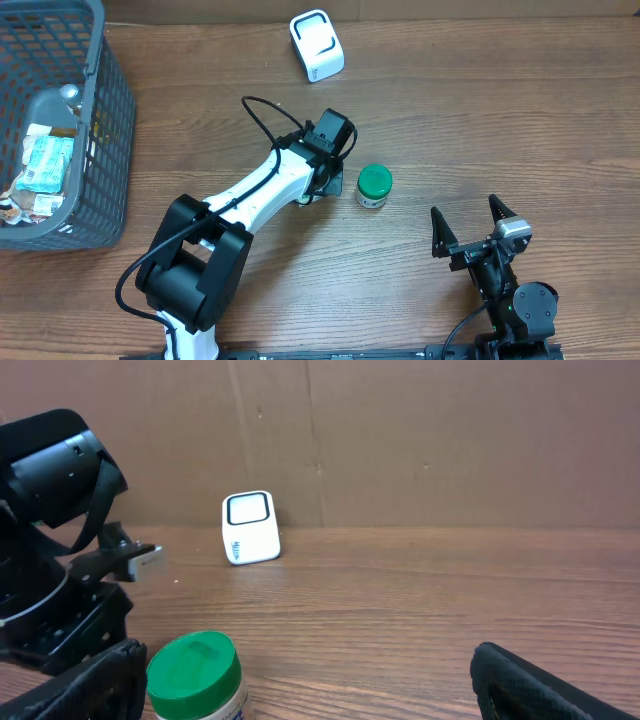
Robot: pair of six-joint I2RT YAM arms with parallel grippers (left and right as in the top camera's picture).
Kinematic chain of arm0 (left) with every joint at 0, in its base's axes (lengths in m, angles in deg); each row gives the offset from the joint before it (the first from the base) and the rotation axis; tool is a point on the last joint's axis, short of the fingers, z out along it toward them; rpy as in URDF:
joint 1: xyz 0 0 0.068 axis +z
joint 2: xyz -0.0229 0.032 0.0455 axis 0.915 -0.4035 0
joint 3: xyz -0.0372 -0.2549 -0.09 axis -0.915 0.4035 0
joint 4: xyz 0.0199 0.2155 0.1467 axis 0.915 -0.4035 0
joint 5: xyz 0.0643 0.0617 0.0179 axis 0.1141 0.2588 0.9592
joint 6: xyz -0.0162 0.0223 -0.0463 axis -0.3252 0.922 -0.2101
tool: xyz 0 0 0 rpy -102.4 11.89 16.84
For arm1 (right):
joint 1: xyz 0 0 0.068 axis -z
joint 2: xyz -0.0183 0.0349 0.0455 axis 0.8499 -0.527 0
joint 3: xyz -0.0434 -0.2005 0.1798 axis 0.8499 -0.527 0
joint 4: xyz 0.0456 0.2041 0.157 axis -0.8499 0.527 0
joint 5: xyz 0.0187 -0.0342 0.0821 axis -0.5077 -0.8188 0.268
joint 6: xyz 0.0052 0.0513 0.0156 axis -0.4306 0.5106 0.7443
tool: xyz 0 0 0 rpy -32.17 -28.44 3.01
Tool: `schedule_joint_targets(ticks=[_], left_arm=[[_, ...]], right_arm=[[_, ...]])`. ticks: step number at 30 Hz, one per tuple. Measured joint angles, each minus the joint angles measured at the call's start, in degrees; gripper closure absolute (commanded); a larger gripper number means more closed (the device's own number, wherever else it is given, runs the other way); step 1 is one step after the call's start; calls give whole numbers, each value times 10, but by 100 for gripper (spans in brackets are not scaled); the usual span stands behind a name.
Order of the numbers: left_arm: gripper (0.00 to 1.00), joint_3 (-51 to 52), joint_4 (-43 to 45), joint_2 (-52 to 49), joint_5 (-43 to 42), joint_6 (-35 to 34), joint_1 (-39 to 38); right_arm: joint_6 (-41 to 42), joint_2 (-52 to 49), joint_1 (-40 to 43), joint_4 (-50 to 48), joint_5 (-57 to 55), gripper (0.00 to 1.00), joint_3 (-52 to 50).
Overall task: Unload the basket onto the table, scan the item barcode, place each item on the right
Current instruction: 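Close the left gripper on the end of the Kleenex packet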
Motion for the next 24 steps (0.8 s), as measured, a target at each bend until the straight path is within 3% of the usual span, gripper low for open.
schedule_joint_targets(ticks=[15,24], left_arm=[[95,0,-6,0,-5,1,0],[96,-6,-124,0,14,29,0]], right_arm=[[0,0,0,0,0,0,0],[0,0,0,0,0,0,0]])
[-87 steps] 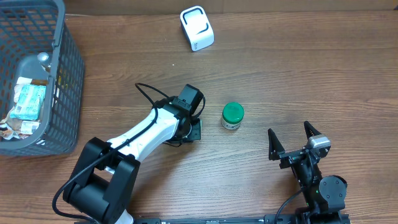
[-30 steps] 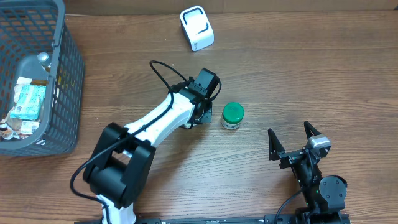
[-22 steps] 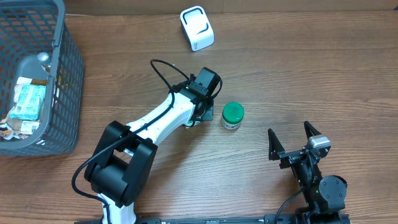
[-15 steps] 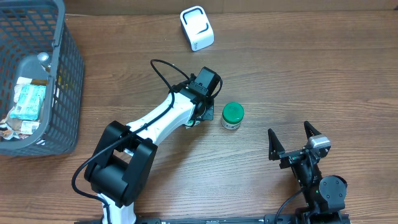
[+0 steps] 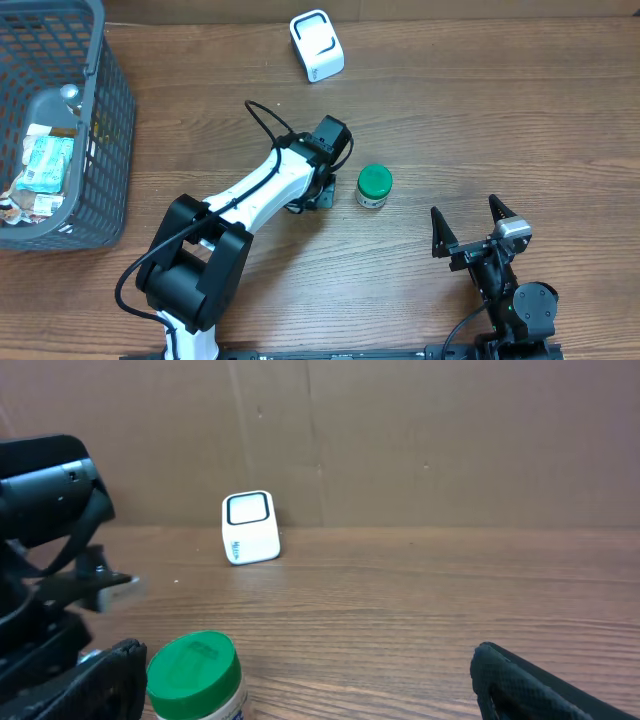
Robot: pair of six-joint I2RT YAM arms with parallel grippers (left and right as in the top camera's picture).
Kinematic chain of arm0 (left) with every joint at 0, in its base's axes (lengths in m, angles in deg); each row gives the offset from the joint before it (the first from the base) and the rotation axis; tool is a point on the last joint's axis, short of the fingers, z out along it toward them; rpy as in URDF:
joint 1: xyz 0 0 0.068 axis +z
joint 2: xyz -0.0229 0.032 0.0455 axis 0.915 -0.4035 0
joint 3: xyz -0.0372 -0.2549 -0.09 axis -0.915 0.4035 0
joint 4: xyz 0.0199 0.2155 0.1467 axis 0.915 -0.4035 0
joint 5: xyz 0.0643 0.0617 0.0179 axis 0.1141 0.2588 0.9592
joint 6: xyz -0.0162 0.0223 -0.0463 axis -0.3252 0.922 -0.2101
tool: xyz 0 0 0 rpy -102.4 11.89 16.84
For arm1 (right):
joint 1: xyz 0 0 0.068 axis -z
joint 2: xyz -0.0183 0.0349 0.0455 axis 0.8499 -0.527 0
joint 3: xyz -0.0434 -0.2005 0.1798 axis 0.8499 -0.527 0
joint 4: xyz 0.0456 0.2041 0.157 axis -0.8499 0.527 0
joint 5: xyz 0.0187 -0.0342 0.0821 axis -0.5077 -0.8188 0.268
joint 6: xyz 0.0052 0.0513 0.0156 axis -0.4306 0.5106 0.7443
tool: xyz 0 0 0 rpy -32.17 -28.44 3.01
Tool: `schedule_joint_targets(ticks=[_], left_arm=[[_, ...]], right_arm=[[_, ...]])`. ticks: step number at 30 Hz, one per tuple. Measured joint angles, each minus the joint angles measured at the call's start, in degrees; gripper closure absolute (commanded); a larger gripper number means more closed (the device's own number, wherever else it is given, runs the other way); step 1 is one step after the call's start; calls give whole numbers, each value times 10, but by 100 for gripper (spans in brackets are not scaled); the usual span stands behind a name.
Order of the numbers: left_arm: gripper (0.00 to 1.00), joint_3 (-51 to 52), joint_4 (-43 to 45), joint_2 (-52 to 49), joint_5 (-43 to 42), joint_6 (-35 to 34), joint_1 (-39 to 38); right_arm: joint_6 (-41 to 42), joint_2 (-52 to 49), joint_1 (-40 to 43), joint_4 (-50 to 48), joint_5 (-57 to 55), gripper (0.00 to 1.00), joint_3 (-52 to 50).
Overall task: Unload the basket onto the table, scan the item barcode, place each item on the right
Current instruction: 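Close the left gripper on the end of the Kleenex packet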
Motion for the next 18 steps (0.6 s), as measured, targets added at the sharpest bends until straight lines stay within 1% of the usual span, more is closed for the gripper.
schedule_joint_targets(ticks=[4,8,11,13,16,18], left_arm=[[96,-18,-48,0,25,7,0],[95,-46,-68,0,34,10,0],[89,-67,-67,0,38,21,0],[82,-73,-61,0,38,32,0],[79,-73,-61,0,39,50,0],[74,-73,-59,0,40,54,0]], right_arm=[[0,0,0,0,0,0,0],[0,0,0,0,0,0,0],[0,0,0,0,0,0,0],[0,0,0,0,0,0,0],[0,0,0,0,0,0,0],[0,0,0,0,0,0,0]])
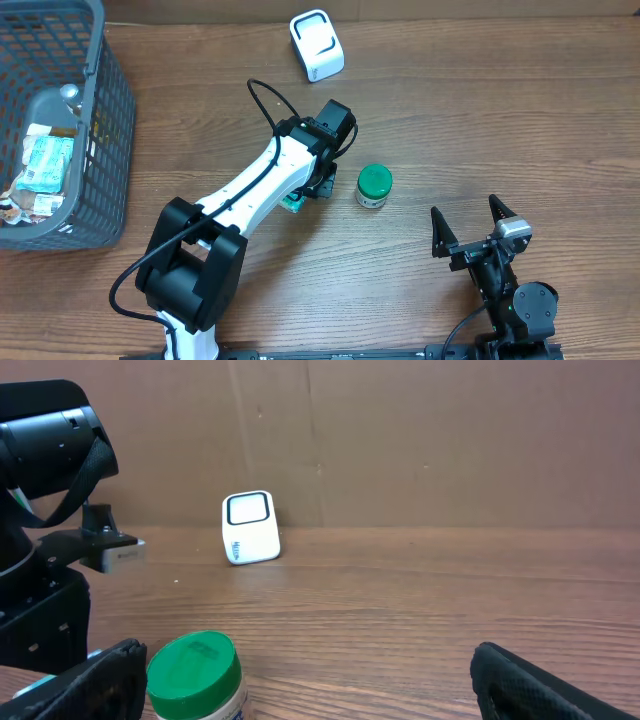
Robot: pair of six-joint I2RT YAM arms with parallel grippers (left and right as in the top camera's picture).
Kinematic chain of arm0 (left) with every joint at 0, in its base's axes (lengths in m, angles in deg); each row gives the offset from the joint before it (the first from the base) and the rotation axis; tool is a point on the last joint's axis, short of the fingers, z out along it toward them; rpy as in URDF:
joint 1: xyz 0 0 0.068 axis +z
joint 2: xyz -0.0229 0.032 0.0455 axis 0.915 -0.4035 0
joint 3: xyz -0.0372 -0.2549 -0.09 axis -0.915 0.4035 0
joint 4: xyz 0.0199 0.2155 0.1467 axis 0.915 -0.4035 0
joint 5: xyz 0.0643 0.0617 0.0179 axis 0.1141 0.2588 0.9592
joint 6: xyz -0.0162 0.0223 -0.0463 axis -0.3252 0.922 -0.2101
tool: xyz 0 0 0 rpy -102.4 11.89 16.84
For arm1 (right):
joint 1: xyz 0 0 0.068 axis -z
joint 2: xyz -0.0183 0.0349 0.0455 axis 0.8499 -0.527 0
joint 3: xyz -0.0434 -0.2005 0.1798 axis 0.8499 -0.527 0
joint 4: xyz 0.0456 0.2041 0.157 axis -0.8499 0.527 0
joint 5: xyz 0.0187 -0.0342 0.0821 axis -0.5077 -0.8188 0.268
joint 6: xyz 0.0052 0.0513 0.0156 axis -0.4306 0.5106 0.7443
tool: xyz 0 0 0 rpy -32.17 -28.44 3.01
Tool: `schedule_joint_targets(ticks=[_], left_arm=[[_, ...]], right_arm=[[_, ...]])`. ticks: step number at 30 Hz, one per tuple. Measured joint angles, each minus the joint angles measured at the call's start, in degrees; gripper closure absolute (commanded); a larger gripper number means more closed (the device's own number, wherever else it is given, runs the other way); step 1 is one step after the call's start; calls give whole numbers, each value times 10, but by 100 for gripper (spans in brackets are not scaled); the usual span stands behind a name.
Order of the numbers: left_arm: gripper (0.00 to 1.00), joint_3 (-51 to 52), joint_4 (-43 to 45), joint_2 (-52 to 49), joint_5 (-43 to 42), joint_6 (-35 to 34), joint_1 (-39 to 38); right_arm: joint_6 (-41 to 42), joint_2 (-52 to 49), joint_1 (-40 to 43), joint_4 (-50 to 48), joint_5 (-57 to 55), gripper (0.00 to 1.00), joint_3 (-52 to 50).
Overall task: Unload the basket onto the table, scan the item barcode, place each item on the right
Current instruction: 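Close the left gripper on the end of the Kleenex packet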
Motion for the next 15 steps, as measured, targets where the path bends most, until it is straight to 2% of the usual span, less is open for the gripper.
schedule_joint_targets(ticks=[15], left_arm=[[69,55,63,0,14,12,0]], right_arm=[[0,0,0,0,0,0,0]])
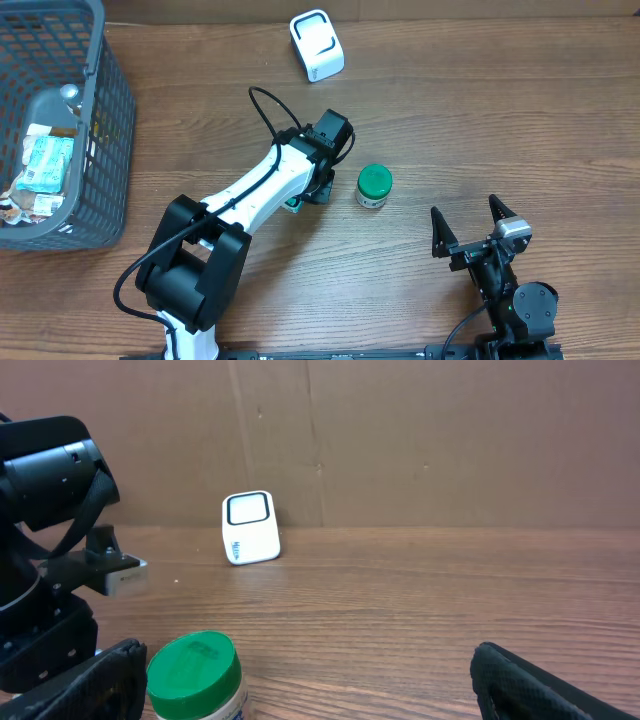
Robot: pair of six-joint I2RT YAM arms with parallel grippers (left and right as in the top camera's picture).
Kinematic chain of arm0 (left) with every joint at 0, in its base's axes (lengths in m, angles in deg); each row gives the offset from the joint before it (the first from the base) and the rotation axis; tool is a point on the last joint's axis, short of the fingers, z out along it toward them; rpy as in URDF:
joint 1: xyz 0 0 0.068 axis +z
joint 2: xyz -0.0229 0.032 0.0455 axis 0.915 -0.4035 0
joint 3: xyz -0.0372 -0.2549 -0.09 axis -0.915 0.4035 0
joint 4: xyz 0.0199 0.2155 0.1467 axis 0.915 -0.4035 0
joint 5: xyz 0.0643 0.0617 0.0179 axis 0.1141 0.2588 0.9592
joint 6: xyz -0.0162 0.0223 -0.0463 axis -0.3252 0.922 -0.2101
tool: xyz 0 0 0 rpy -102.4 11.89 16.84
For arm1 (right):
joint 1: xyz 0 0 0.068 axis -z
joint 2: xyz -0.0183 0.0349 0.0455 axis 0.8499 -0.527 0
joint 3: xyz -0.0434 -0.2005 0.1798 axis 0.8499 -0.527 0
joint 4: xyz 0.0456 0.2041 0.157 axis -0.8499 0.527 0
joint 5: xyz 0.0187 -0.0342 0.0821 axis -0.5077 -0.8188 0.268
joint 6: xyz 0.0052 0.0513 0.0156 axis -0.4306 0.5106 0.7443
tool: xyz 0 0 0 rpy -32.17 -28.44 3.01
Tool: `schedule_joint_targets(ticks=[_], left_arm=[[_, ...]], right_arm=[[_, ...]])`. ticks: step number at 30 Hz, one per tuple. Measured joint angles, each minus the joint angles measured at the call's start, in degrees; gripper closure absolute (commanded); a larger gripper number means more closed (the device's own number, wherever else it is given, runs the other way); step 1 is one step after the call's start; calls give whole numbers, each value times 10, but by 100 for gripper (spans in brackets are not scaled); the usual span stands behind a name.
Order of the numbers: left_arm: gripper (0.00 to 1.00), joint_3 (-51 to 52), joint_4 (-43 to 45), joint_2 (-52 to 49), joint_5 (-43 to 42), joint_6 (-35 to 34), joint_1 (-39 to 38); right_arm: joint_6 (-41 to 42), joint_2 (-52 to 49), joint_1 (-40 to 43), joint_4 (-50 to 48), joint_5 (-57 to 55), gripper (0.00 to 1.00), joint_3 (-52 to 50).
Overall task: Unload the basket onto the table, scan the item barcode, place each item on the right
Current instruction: 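Close the left gripper on the end of the Kleenex packet, then lift the packet and carry it beside the green-capped jar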
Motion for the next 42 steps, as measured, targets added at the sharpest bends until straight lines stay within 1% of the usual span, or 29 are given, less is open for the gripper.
schedule_joint_targets(ticks=[11,26,35,37,38,39,42], left_arm=[[67,4,8,0,2,0,0],[68,5,11,0,2,0,0],[65,31,51,0,4,0,0],[69,44,66,0,10,0,0],[79,50,73,0,13,0,0],[84,55,79,0,16,0,0],[89,61,88,2,28,3,0]], right_arm=[[0,0,0,0,0,0,0],[0,0,0,0,0,0,0],[0,0,0,0,0,0,0],[0,0,0,0,0,0,0],[0,0,0,0,0,0,0],[0,0,0,0,0,0,0],[0,0,0,0,0,0,0]])
